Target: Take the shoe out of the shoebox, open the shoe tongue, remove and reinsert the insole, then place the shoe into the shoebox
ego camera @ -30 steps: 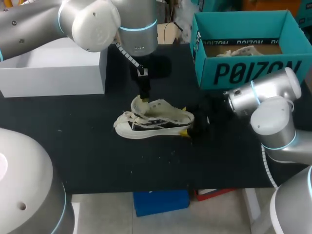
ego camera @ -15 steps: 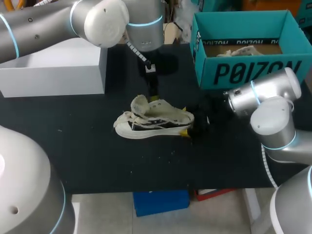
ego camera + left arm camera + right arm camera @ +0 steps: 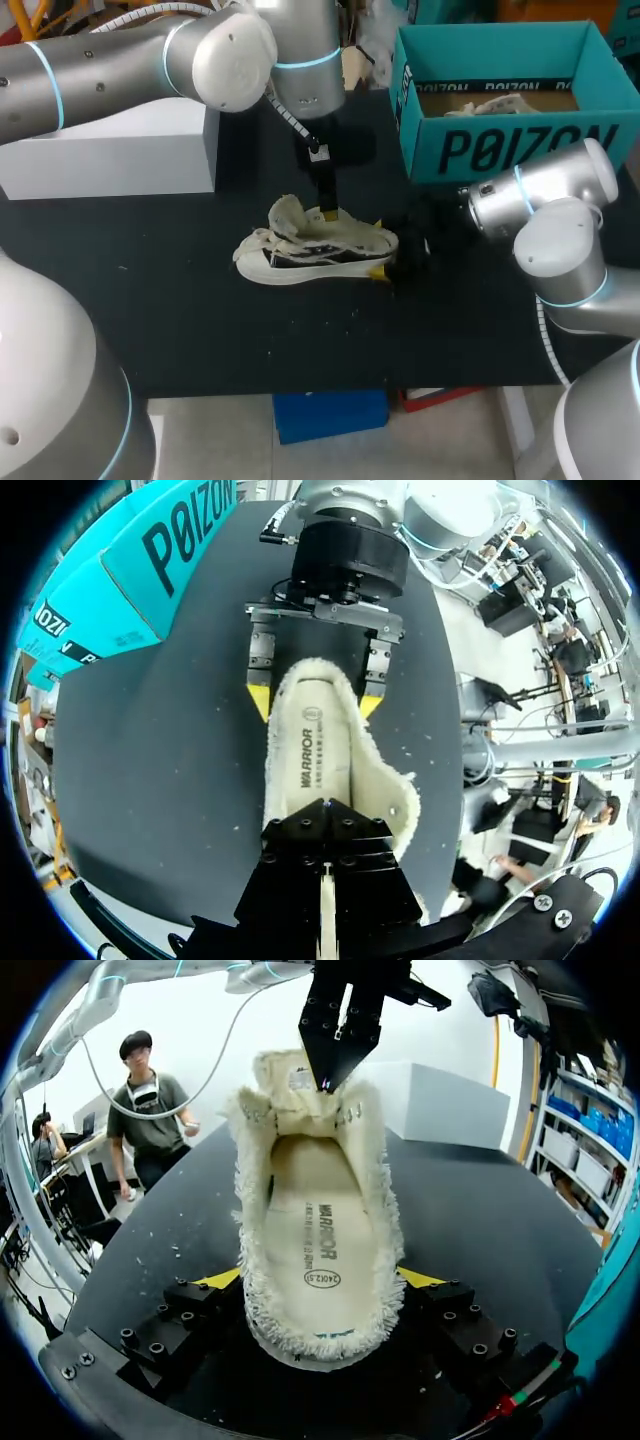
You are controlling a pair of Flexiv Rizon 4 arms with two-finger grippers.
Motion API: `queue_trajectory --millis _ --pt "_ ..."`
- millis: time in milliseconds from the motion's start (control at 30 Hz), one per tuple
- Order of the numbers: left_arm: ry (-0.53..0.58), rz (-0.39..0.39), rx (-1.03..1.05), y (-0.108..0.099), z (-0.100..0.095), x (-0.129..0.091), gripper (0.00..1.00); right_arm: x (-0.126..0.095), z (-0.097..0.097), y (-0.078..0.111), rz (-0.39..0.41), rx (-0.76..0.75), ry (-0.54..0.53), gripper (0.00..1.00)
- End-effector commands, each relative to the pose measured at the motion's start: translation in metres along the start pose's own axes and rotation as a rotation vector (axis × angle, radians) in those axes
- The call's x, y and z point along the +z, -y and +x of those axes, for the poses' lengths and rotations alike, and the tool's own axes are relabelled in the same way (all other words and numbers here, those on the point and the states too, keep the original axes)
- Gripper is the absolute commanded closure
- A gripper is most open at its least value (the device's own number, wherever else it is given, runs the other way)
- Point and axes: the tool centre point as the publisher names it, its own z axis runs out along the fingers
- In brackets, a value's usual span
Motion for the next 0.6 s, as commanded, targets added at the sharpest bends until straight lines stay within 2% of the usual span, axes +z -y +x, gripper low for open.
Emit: queue_trajectory --millis 33,267,600 --pt "-0.02 -0.011 0.001 0.007 -0.001 0.014 1.0 0.002 0.0 0.0 0.002 0.001 0.001 1.0" --pt "-0.049 -0.019 -0.007 0.006 0.01 0.031 1.0 0.002 0.0 0.0 0.002 0.001 0.001 1.0" --pt "-0.084 -0.008 -0.041 -0.008 0.027 0.056 1.0 0.002 0.0 0.0 0.002 0.001 0.001 1.0"
